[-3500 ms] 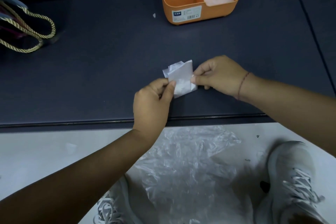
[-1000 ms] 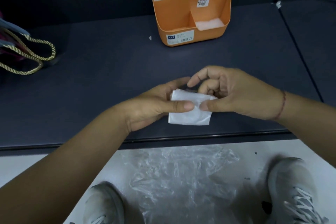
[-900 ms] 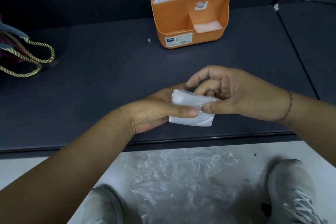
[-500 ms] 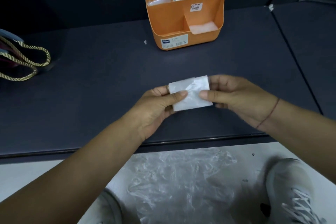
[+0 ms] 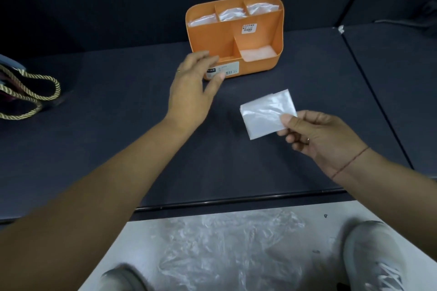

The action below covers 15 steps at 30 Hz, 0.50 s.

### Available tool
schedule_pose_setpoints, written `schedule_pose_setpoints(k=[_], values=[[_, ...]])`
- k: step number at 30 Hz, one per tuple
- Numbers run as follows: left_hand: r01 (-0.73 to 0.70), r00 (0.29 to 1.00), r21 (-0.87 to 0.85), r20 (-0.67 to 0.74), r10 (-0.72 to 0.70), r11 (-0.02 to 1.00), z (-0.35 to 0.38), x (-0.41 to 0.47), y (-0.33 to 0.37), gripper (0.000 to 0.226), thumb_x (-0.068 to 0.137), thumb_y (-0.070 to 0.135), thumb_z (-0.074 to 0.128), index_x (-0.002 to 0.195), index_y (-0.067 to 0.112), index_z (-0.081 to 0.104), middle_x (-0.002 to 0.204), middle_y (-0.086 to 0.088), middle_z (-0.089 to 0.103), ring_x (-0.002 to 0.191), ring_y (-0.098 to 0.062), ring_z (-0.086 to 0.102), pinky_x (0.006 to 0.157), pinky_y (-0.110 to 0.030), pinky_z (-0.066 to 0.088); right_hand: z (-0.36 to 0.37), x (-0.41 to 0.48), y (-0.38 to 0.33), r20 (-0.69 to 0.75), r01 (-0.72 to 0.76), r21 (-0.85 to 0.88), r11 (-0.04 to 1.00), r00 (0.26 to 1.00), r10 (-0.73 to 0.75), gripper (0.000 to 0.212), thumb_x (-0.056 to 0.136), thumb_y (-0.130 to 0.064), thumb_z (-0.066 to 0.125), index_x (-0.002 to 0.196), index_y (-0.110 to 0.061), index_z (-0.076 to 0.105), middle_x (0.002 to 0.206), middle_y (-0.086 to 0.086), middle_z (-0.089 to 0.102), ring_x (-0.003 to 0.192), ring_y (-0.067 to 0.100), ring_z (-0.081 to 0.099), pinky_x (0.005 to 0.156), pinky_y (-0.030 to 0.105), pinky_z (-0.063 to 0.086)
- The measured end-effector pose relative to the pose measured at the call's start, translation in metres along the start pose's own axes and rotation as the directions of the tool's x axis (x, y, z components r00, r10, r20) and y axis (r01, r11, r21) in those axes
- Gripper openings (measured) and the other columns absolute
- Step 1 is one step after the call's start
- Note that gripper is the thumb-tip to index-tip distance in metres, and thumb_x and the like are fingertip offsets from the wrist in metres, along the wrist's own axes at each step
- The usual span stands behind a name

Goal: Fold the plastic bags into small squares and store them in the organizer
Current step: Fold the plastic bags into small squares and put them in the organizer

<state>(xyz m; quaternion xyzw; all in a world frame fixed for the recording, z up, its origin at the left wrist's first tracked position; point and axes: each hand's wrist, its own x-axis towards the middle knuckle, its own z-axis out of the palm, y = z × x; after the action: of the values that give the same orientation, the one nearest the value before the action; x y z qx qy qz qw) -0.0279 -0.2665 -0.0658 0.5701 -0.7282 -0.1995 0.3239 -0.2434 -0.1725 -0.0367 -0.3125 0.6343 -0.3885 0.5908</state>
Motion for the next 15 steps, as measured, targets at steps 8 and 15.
schedule_pose_setpoints(k=[8, 15], values=[[-0.014, 0.997, -0.018, 0.073, 0.015, 1.000, 0.004, -0.012, 0.001, 0.047, 0.101, 0.043, 0.041, 0.130, 0.013, 0.061, 0.106, 0.008, 0.056, 0.103, -0.015, 0.055, 0.092, -0.033, 0.047, -0.003, -0.003, 0.005, -0.019, 0.028, -0.023, 0.999, 0.999, -0.029, 0.020, 0.090, -0.017, 0.064, 0.071, -0.013, 0.062, 0.069, 0.002, 0.069, 0.057, 0.007, 0.054, 0.057, 0.018, 0.045], [-0.078, 0.986, -0.044, 0.145, 0.083, 0.996, -0.013, -0.088, 0.014, 0.055, 0.100, 0.050, 0.035, 0.140, 0.017, 0.052, 0.127, 0.014, 0.052, 0.118, 0.001, 0.044, 0.097, -0.004, 0.030, -0.011, -0.005, -0.012, 0.007, 0.202, -0.104, 0.974, 0.979, -0.202, 0.016, 0.091, -0.016, 0.062, 0.075, -0.013, 0.065, 0.064, -0.004, 0.067, 0.056, 0.004, 0.054, 0.054, 0.015, 0.045]])
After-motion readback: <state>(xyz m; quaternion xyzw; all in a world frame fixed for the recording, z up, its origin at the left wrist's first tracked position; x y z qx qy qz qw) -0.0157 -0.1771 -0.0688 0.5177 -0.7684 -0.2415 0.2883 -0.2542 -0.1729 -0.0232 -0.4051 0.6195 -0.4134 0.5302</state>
